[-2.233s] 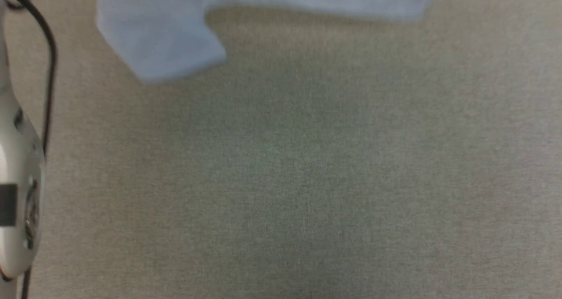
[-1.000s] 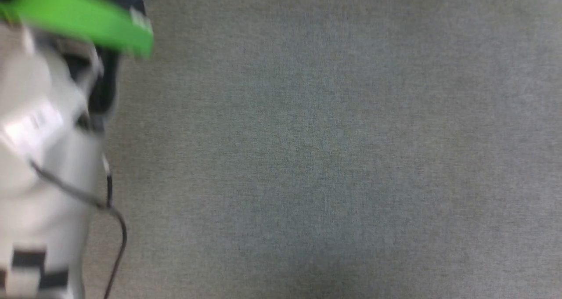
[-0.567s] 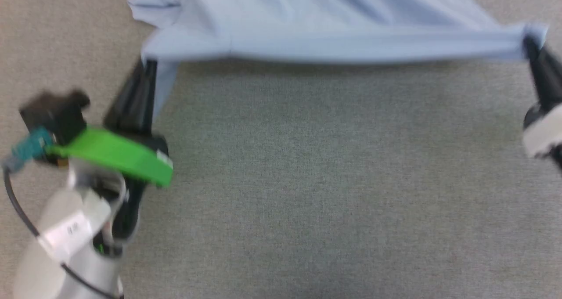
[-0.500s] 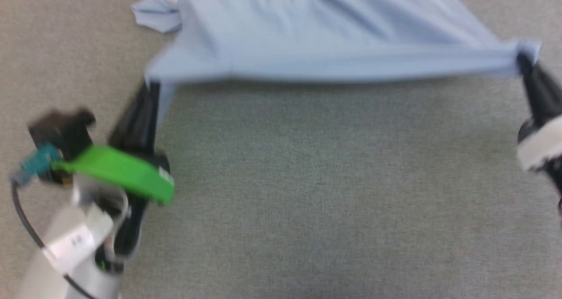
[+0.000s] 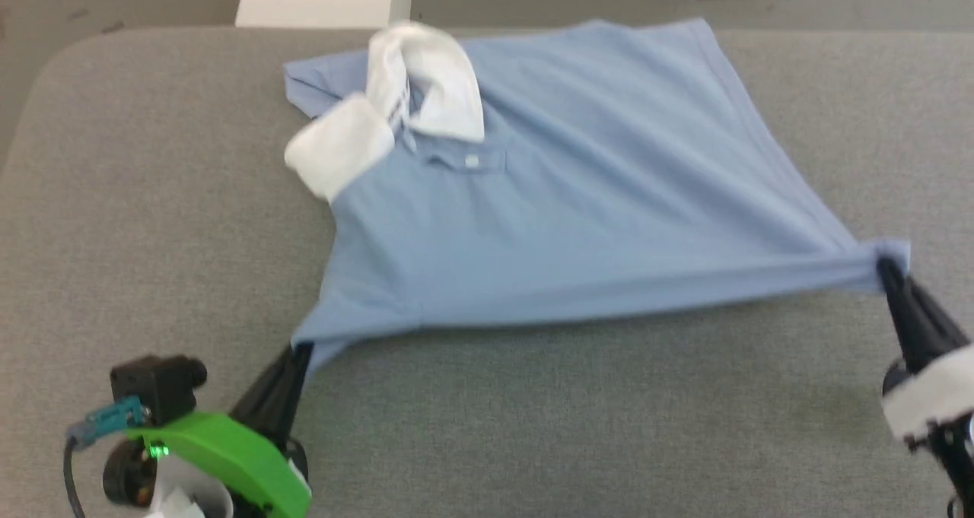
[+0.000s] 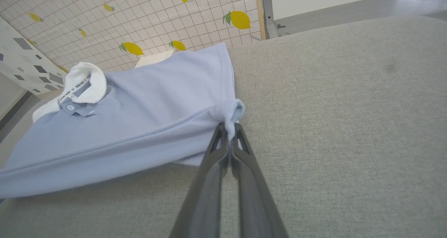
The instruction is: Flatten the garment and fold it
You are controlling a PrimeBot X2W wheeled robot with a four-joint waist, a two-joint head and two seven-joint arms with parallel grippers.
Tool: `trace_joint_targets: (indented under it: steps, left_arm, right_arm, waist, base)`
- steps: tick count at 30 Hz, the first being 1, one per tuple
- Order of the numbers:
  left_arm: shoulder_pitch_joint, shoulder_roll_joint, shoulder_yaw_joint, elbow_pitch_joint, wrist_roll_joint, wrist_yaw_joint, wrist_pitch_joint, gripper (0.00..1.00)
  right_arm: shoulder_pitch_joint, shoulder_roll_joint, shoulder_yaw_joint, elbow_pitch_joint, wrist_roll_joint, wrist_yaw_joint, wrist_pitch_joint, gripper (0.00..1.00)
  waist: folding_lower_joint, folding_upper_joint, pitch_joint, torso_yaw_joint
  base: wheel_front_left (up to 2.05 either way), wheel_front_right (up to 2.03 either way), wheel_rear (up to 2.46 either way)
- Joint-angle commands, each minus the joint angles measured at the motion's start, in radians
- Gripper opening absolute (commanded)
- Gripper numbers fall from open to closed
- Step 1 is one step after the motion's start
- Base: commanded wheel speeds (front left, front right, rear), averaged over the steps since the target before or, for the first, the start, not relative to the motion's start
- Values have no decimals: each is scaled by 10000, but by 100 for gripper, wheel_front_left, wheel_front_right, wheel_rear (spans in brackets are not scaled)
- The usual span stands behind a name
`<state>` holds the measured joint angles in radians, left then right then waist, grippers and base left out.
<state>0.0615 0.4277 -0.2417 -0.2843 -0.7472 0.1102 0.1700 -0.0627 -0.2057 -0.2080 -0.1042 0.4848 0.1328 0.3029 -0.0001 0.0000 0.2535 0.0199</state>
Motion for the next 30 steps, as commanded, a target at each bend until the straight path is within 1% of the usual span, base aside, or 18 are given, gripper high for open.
trace_joint_targets:
  steps: [1,3,4,6,8,16,22,30]
  left_arm:
    - [370,178,44,-115,-212,193,192,0]
    - [809,228,13,-338,-447,313,501,0]
    - [1313,305,39,-565,-755,440,821,0]
    - [1620,387,44,-699,-892,527,1018,0]
    - [1833,442,40,-787,-987,597,1167,0]
    - [2842,591,-8,-1452,-1378,942,1696,0]
    - [3686,646,32,-2061,-1452,1210,1717,0]
    - [4475,759,176,-2903,-1592,1194,1569,0]
  right_arm:
    - [408,98,-226,-174,97,-21,90,0]
    - [973,312,-384,-410,282,-21,323,0]
    - [1680,371,-313,-698,490,-21,721,0]
    - [2153,265,-236,-830,621,-21,1021,0]
    - [2454,201,-214,-944,701,-21,1196,0]
    - [3542,468,-665,-1651,1130,-21,2092,0]
    - [4500,914,-1255,-2426,1250,-21,3073,0]
    - [5407,1385,-1794,-3450,1441,-21,3691,0]
  waist:
    - [1,0,-508,61]
    - [1,0,-670,73]
    - [1,0,-872,63]
    - [1,0,-1018,52]
    - [1,0,-1115,39]
    - [1,0,-1438,47]
    - [1,0,-1470,156]
    - [1,0,-1617,203]
  base:
    - [0,0,0]
    - [0,0,0]
    - [0,0,0]
    - [0,0,0]
    - [0,0,0]
    - [0,0,0]
    - [0,0,0]
    - [0,0,0]
